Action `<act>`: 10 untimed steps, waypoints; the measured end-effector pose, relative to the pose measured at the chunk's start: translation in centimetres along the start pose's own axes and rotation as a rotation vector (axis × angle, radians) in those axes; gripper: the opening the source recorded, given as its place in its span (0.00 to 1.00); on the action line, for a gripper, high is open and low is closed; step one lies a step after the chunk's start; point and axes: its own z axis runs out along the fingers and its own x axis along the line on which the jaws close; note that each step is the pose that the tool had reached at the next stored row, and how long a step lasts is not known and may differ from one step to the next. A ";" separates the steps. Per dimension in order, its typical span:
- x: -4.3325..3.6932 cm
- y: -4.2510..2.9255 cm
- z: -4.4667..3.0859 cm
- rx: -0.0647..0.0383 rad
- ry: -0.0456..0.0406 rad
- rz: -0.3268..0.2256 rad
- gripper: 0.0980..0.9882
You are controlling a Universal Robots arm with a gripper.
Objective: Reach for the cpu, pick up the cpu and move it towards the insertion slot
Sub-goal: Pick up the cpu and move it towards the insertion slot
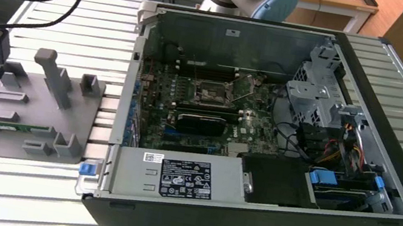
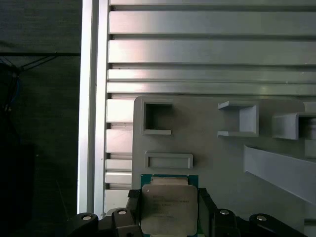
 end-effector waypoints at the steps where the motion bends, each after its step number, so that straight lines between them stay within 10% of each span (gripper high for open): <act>1: 0.00 0.00 -0.05 0.000 0.0000 0.000 0.50; 10: 0.01 0.04 -0.44 0.000 -0.0001 0.000 0.50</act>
